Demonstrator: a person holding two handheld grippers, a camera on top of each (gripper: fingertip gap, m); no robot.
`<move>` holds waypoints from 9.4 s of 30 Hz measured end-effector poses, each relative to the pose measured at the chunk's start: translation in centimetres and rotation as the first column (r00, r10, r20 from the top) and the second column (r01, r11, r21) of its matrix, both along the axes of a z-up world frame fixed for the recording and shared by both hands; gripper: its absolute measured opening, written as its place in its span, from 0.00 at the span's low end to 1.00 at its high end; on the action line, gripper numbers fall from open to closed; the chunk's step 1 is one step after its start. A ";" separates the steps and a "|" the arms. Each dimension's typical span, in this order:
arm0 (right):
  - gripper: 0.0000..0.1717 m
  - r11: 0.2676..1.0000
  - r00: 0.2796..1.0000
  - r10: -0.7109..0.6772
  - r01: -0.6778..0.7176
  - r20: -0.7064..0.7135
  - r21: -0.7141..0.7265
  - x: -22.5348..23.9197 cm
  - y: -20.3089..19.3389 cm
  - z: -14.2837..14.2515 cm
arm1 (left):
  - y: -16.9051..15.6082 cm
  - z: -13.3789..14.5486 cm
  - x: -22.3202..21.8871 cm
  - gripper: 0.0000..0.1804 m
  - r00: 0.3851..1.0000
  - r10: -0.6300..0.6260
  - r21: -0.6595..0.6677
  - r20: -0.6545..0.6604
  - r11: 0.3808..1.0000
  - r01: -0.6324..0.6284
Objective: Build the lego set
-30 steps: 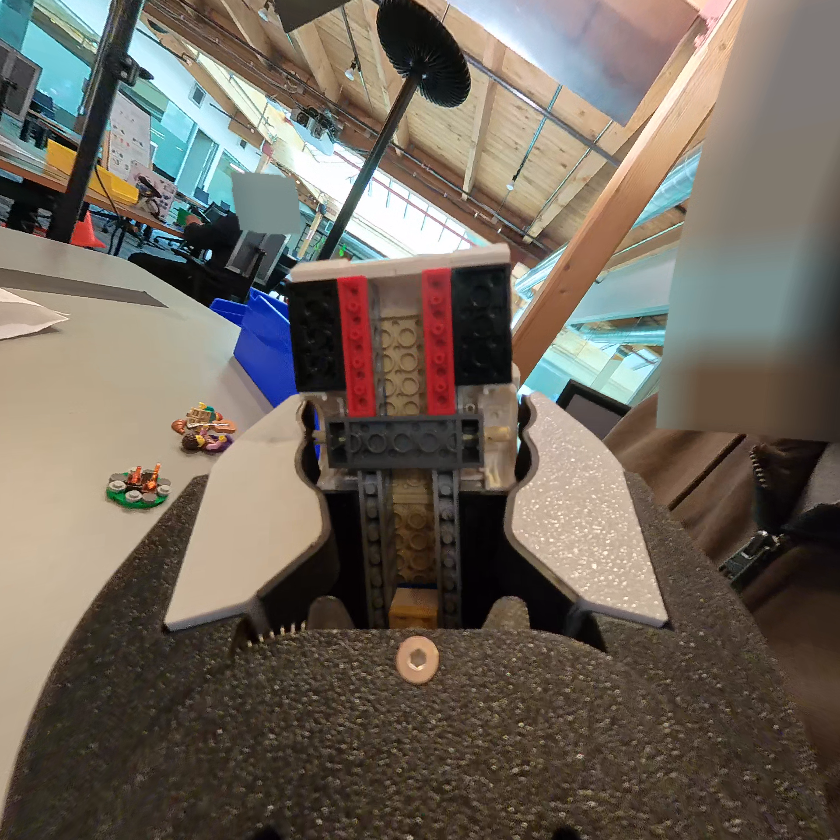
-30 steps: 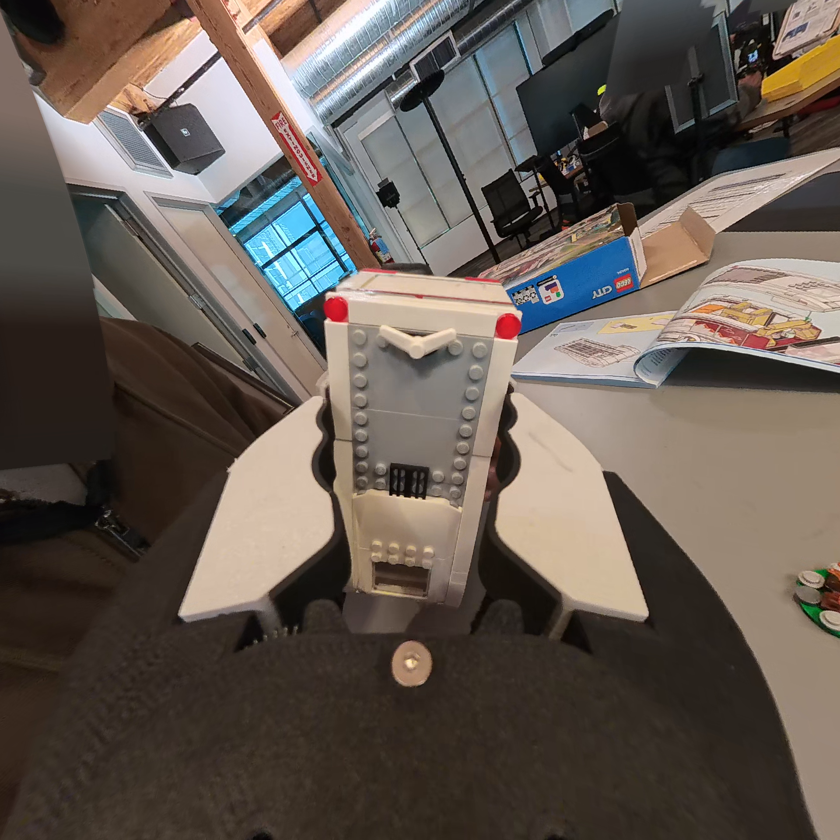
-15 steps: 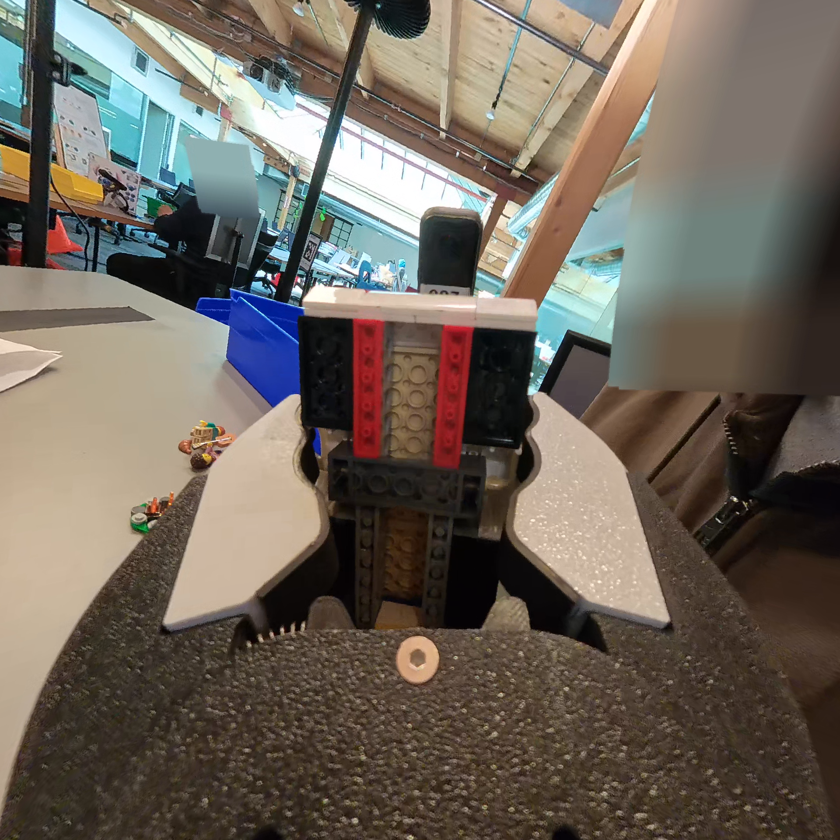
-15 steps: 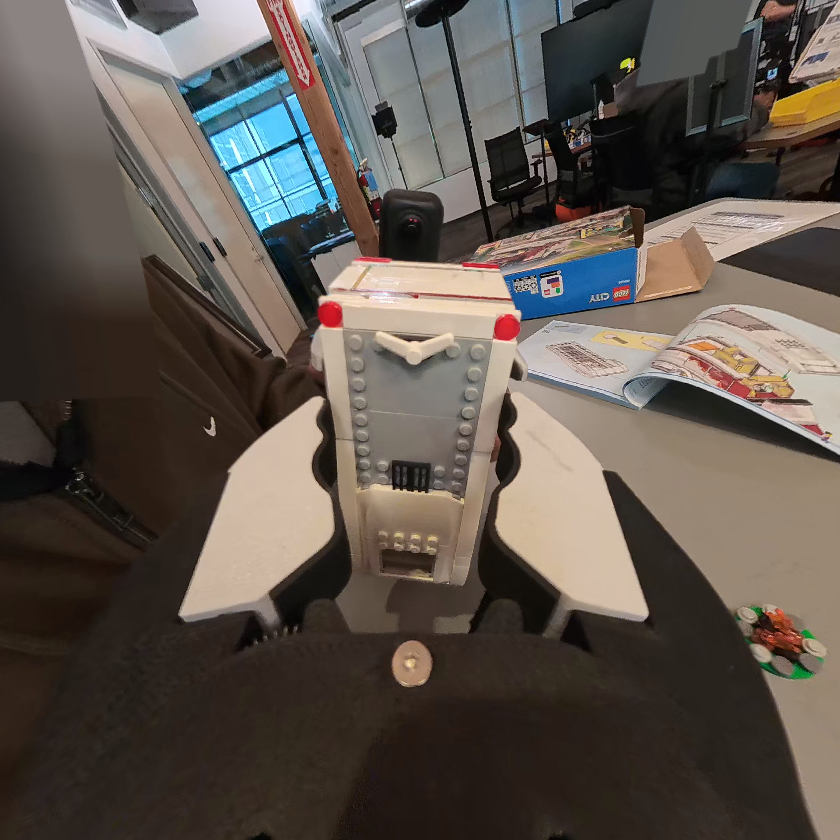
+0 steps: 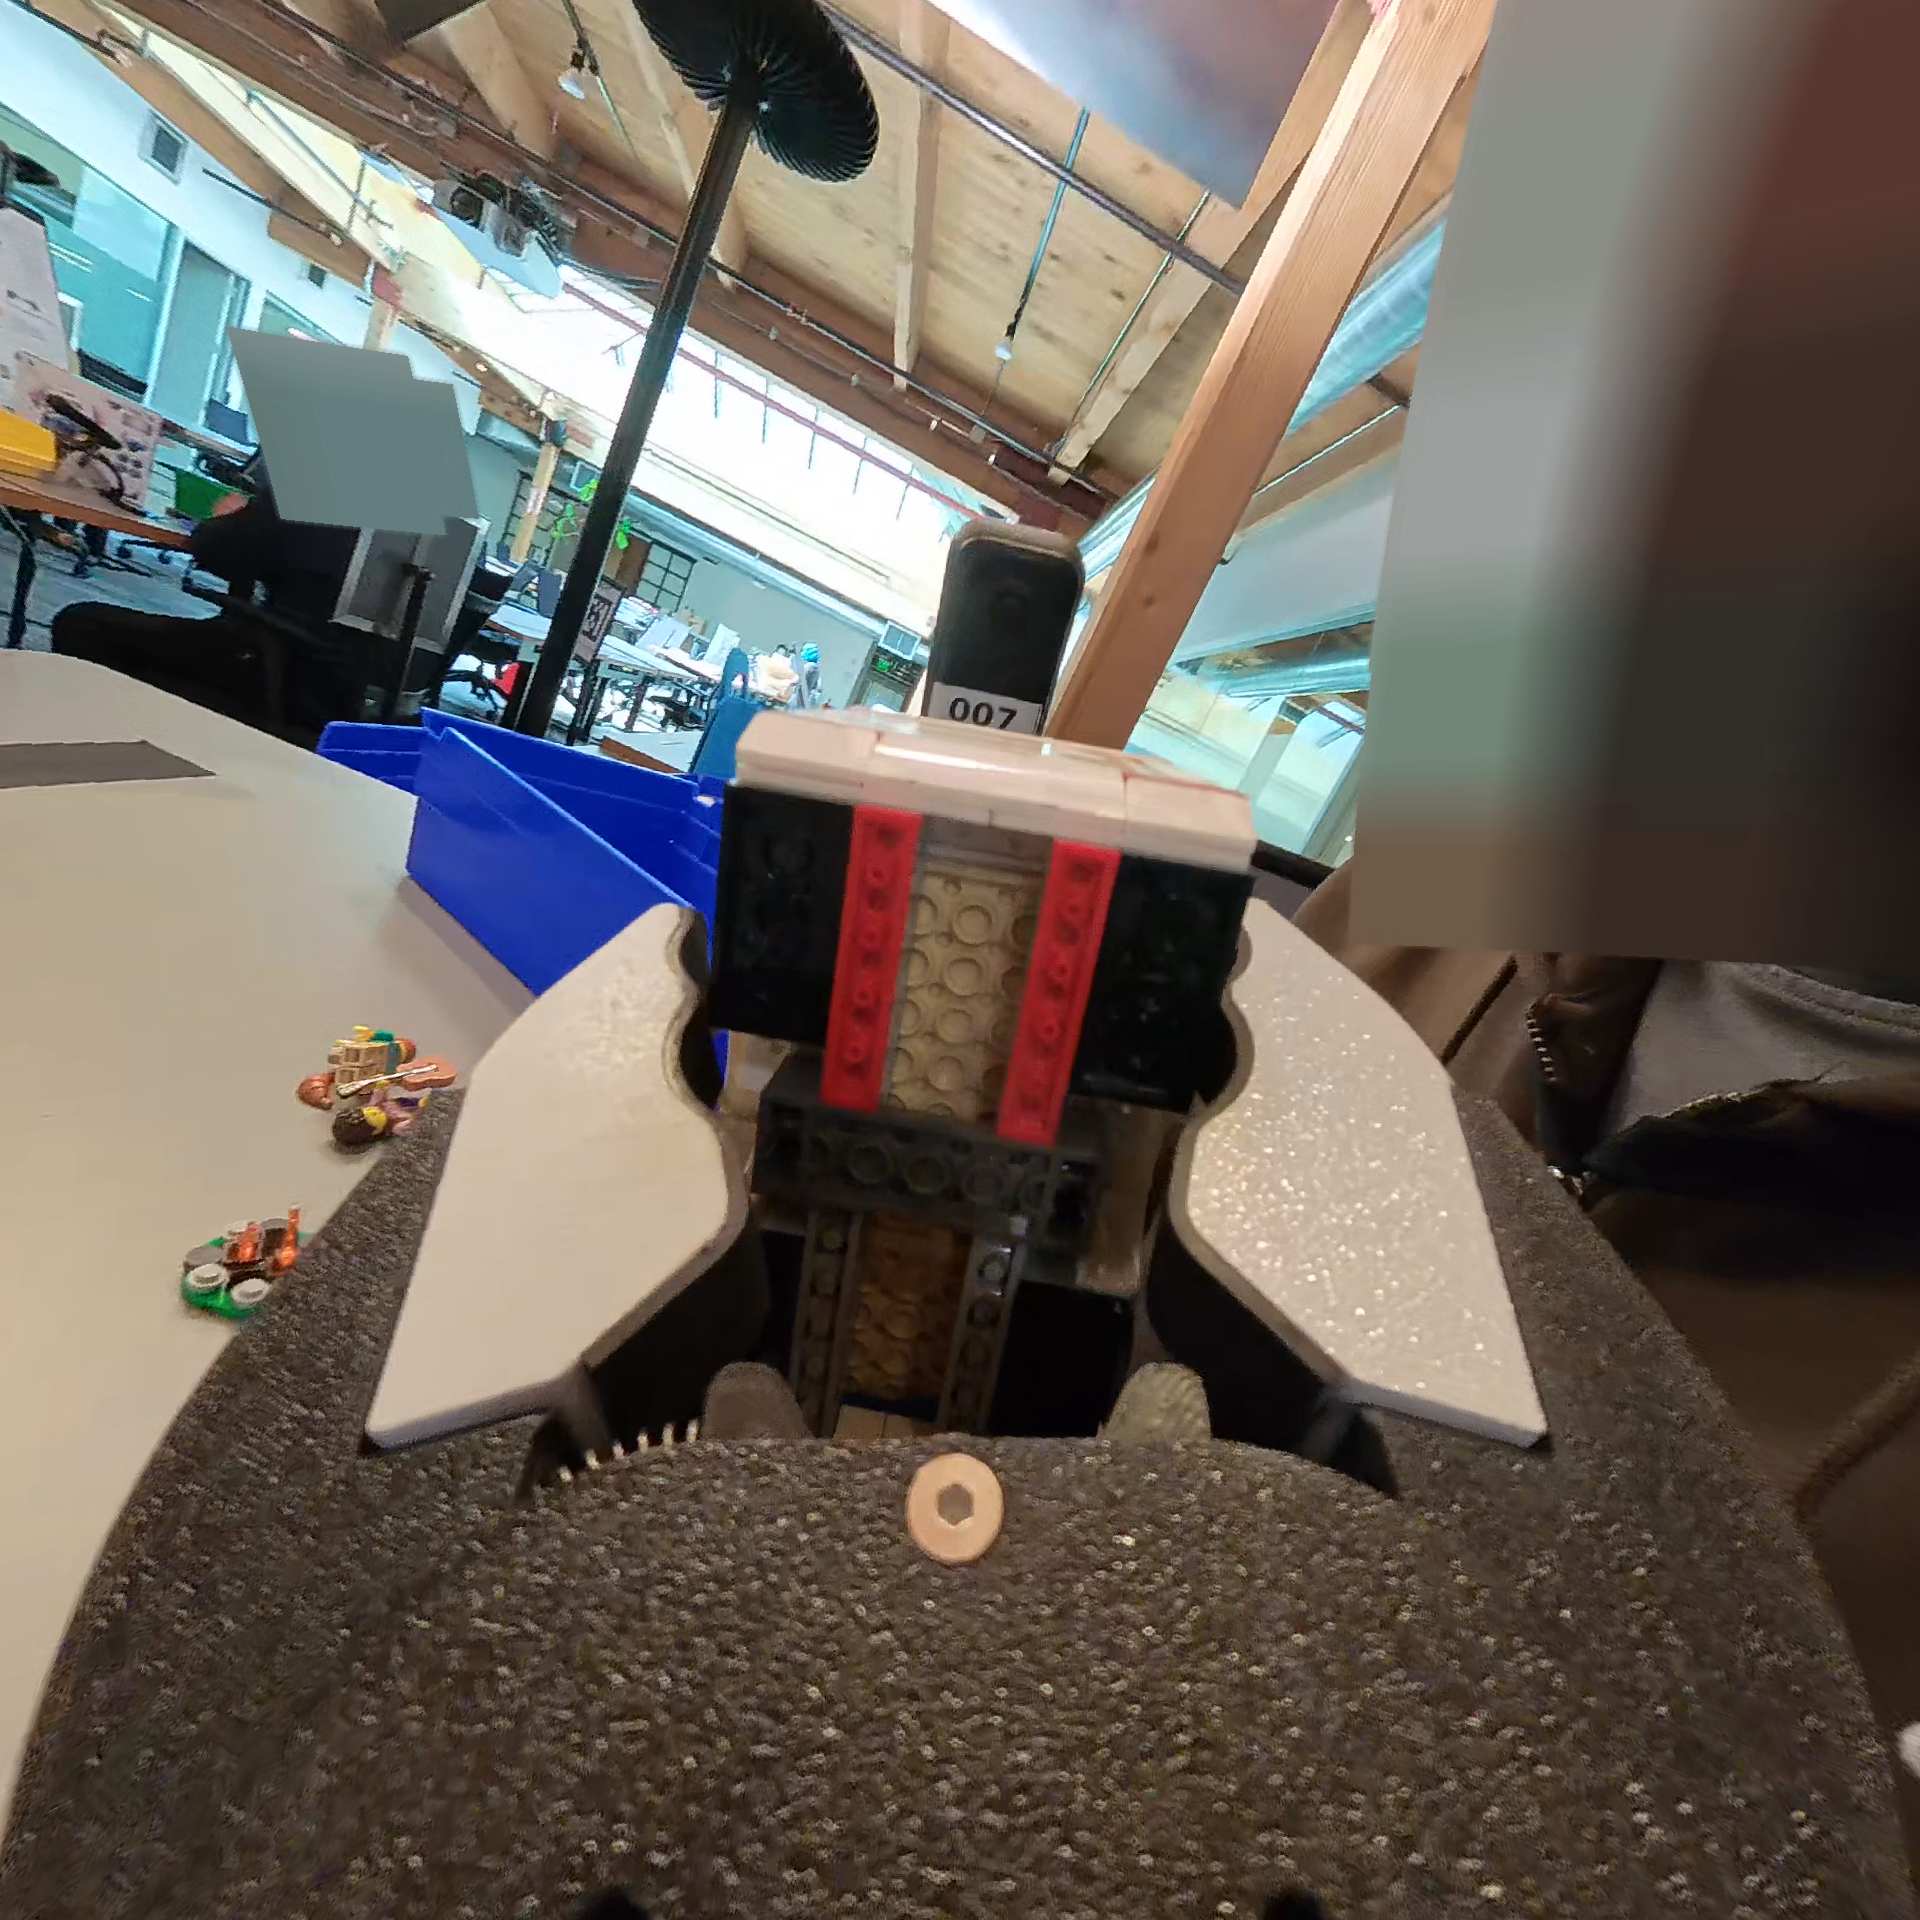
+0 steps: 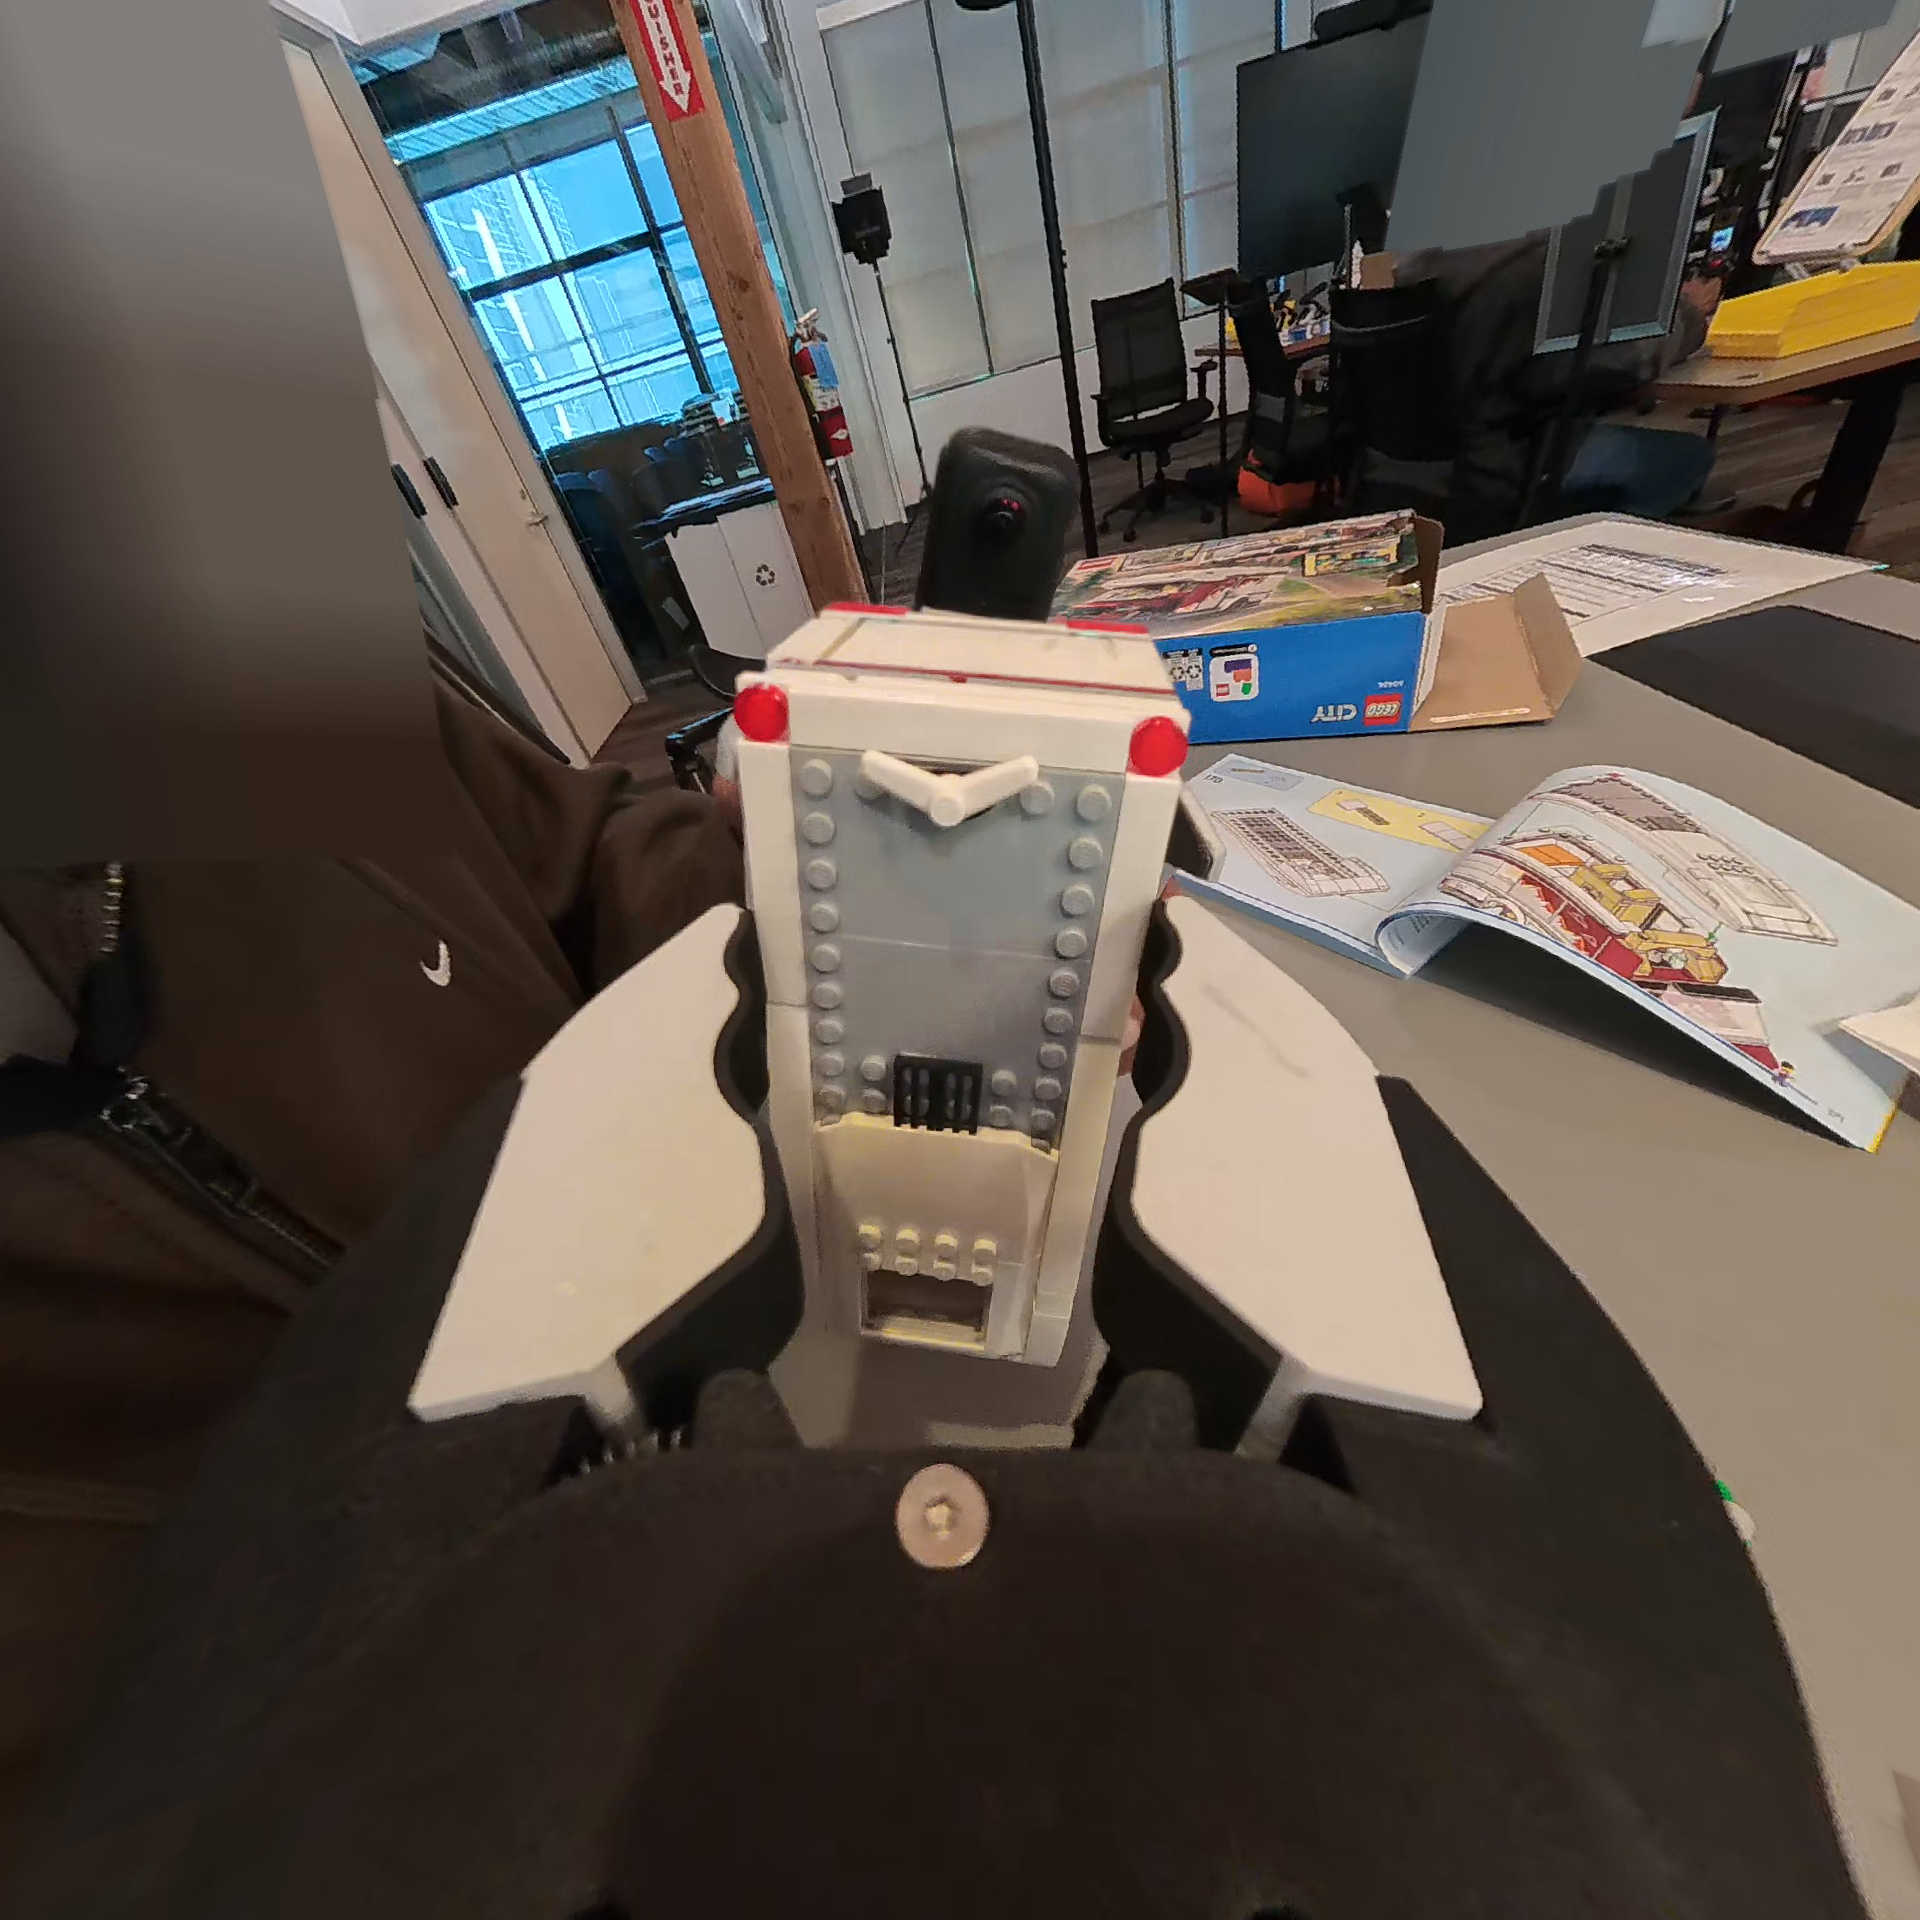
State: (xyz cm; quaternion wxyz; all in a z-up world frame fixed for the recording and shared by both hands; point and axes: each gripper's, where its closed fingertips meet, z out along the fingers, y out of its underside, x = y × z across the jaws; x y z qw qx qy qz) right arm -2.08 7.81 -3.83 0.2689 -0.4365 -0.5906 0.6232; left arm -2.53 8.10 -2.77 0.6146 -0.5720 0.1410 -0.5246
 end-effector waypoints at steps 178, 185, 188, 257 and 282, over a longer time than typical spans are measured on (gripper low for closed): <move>0.50 0.642 0.979 0.183 -0.188 0.089 0.743 -0.7 -3.0 -6.5 | 0.9 -5.8 -8.2 0.50 0.574 0.269 -0.376 0.774 0.924 0.073; 0.46 0.745 0.985 0.159 -0.163 0.064 0.647 0.1 -1.7 -5.4 | -0.4 -5.9 -8.8 0.50 0.575 0.175 -0.325 0.799 0.931 0.168; 0.45 0.787 0.984 0.168 -0.168 0.056 0.594 0.3 -1.1 -4.4 | -1.3 -5.4 -7.4 0.50 0.674 0.067 -0.322 0.735 0.911 0.260; 0.58 0.595 0.785 0.566 -0.601 0.252 0.534 1.5 -6.9 -8.2 | -6.6 -8.2 3.9 0.50 0.719 -0.609 -0.568 0.336 0.478 0.670; 0.56 0.547 0.716 0.605 -0.691 0.348 0.472 1.1 -5.8 -8.7 | -5.1 -7.4 3.4 0.50 0.719 -0.575 -0.524 0.391 0.503 0.688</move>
